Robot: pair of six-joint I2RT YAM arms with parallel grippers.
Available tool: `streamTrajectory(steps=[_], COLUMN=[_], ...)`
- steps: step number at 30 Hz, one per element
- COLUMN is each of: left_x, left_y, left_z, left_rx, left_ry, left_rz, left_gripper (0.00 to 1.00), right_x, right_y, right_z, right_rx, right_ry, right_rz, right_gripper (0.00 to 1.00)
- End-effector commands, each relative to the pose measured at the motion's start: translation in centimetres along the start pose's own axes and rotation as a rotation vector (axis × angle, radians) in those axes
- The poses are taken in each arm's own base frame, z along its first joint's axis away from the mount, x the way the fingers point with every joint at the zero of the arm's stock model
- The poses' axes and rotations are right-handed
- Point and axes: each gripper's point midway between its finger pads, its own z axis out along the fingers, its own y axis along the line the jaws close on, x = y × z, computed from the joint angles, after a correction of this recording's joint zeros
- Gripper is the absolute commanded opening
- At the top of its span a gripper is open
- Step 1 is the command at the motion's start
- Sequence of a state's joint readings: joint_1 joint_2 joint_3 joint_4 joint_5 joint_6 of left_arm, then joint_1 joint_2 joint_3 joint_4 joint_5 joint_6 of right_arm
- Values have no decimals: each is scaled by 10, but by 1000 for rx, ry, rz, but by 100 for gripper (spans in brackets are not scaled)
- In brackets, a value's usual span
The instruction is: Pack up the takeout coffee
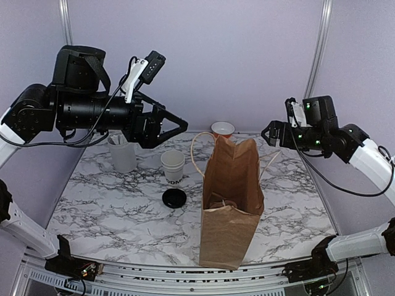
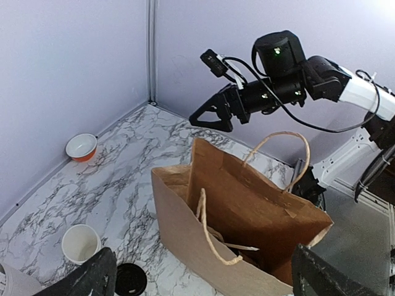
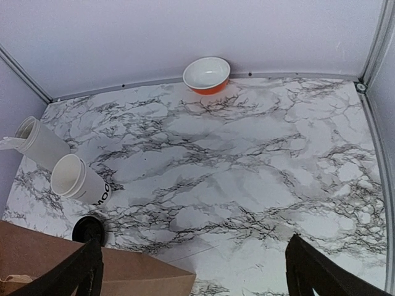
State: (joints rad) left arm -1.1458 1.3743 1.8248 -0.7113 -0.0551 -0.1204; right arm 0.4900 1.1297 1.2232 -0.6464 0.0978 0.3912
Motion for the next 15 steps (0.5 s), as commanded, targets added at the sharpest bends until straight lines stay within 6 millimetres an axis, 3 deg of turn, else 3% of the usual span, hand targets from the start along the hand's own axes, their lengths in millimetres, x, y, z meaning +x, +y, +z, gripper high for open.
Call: streamTrajectory(steps=[1,5,9,10,12,15], left_x=[-21,-9,18,24,44,79], left_y=[45,85,135,145,164,197], left_z=[-15,-20,-34,-40,-46,-59], left_rx=[-255,-384,-504,-538,-590,-710], left_ry=[-125,-127,-151,-174,-209,-250], left_rz=[-74,-169,-301,-326,-361,-438], left_gripper=[99,99,99,99,99,99], right_x=[-15,-10,-6,-3,7,15], right_y=[-24,-51,-65,-67,-75,-90], right_z=[-7,-5,-2,-1,2,-2], right_rx=[120,254,305,309,319,344], right_ry=[-101,-164,-225,-237,-279,-407], right_rz=[27,43,39,33,21,16], right_gripper=[100,100,100,98,84,82])
